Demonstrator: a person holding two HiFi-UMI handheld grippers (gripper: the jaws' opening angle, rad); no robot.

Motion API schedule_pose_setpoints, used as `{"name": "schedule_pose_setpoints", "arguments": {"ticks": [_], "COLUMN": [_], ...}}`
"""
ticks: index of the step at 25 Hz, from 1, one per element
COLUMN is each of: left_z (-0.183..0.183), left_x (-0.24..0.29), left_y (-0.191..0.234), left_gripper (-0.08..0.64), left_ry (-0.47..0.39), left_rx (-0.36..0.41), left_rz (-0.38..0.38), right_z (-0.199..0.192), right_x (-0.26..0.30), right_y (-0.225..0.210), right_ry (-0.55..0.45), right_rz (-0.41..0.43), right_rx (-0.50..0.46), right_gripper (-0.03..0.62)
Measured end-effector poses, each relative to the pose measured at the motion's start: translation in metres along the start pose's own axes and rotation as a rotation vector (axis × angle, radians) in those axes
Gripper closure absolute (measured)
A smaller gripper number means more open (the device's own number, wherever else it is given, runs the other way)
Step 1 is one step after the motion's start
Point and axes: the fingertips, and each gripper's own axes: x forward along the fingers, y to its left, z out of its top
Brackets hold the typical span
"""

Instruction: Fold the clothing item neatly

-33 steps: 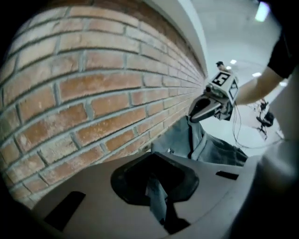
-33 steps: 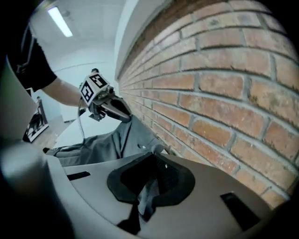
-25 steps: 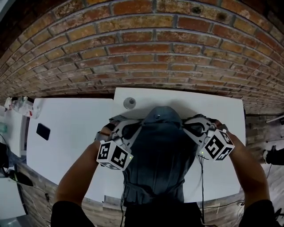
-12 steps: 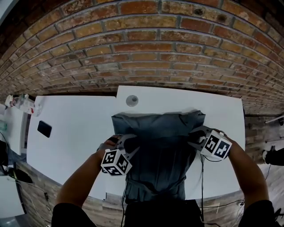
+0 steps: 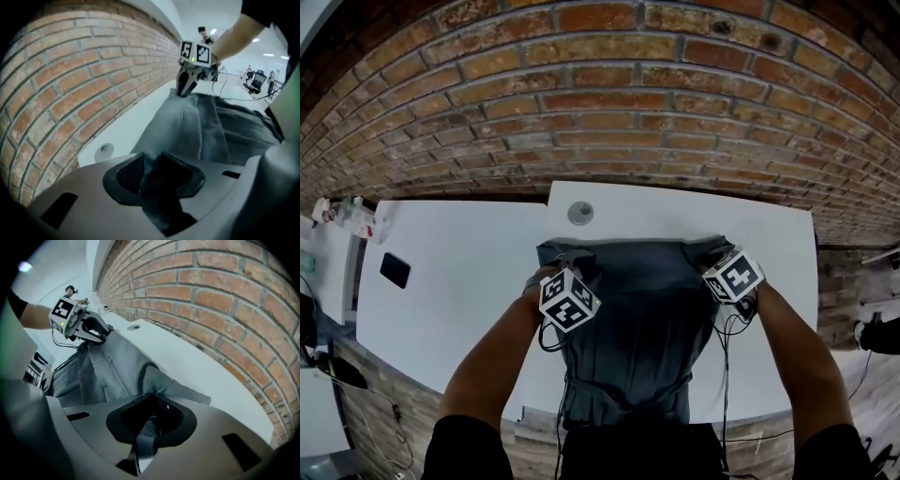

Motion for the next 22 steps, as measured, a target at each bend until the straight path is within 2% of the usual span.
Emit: {"name": "schedule_pose_setpoints", "arguments": {"ticks": [2,5,8,10,12,15,18,22], "left_z": [-0.016,-0.019,-0.019,-0.018,-0.017,-0.027,-0.041,-0.066], "left_x": [0.010,0.012,0.007,-0.005,-0.023,-0.058,-0.095,-0.138], "left_y": [0.005,0.008,0.008,0.012,0.011,-0.007,-0.033,-0.074], "left_gripper": [0.449,0.451,0.449,0.448,0.449,0.449,0.449,0.448], "left_ry": [0.076,0.112,0.116,0.115,0.099,0.071,0.041,0.008], "left_rx": [-0.080,-0.171,-0.188,-0.178,-0.188,-0.228,-0.267,-0.287], "left_rz": [0.000,-0.021,-0.013,0.049,0.097,0.118,0.122,0.096], "right_z": [-0.003,0.000,-0.002,0.003,0.011,0.012,-0.009,-0.057], "right_x": [0.008,0.010,0.011,0.003,-0.014,-0.049,-0.080,-0.107], "right_y": [-0.001,-0.001,0.002,0.001,0.001,0.017,0.044,0.096], "right_ry": [-0.010,-0.037,-0.055,-0.096,-0.186,-0.325,-0.388,-0.383], "right_rz": [-0.002,-0.012,0.015,0.033,0.054,0.110,0.147,0.134], "right_rx": [0.056,0.070,0.082,0.083,0.098,0.158,0.202,0.220], "right_gripper": [0.561,0.563,0.563,0.563,0.562,0.560,0.530,0.515]}}
